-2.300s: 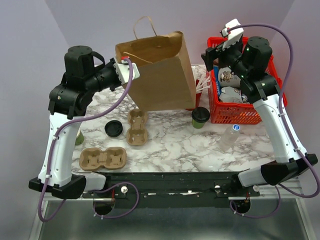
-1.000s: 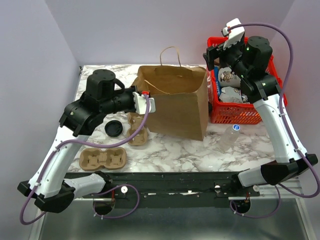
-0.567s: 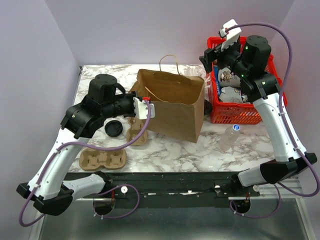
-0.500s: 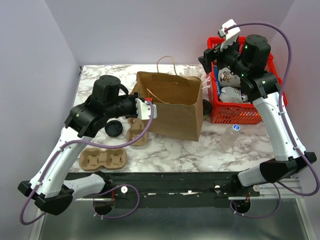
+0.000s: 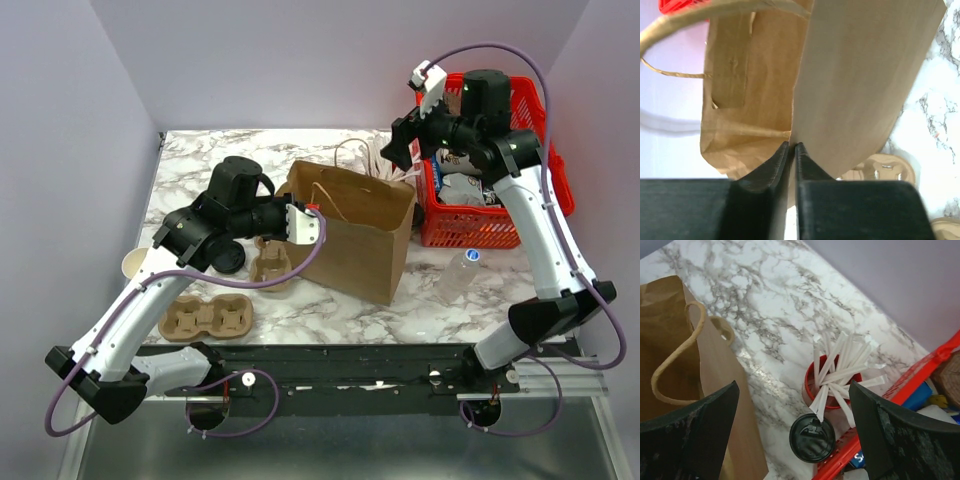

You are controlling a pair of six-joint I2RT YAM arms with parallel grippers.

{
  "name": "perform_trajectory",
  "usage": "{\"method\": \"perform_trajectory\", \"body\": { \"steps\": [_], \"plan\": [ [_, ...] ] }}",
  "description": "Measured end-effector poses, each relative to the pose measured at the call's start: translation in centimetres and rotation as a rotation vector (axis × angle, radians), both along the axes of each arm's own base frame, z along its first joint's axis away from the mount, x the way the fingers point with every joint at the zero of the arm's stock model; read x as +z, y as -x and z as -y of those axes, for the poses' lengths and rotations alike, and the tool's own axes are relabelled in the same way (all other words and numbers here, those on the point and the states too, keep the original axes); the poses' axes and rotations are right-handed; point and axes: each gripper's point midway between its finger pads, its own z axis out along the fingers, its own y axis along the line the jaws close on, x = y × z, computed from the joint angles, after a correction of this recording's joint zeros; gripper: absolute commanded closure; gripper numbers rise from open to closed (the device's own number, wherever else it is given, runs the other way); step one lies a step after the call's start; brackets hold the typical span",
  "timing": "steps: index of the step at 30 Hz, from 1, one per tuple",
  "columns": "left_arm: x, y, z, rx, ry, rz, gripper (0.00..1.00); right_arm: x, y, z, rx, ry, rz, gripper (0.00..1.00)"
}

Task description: Pack the takeout coffee

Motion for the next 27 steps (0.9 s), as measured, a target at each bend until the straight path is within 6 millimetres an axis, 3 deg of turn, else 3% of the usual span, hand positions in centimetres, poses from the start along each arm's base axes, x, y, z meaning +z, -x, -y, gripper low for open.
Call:
{"method": "perform_trajectory", "body": {
  "steps": [3, 10, 13, 17, 23, 27],
  "plan": [
    [0.0, 0.1, 0.1, -0.002, 0.000, -0.001, 0.44, -1.1, -0.1, -0.9, 0.054, 0.004, -0.058, 0.01],
    [0.4, 0.3, 0.1, 0.027, 0.022, -0.030, 0.28, -2.3, 1.4, -1.8, 0.140, 0.006, -0.151, 0.01],
    [2.2, 0.1, -0.1, 0.069, 0.064, -0.028, 0.22, -1.7, 2.2, -1.6, 0.146, 0.006, -0.145, 0.00],
    [6.0, -0.5, -0.7, 0.168, 0.168, -0.001, 0.02, -0.3, 3.1, -0.8, 0.121, 0.013, -0.107, 0.00],
    [9.8, -2.8, -3.5, 0.380, 0.350, -0.050, 0.02, 3.1, 3.5, 0.8, 0.091, 0.010, -0.019, 0.00],
    [9.5, -5.4, -5.7, 0.544, 0.415, -0.136, 0.02, 2.1, 4.9, 0.7, 0.157, 0.024, -0.047, 0.02]
  ]
}}
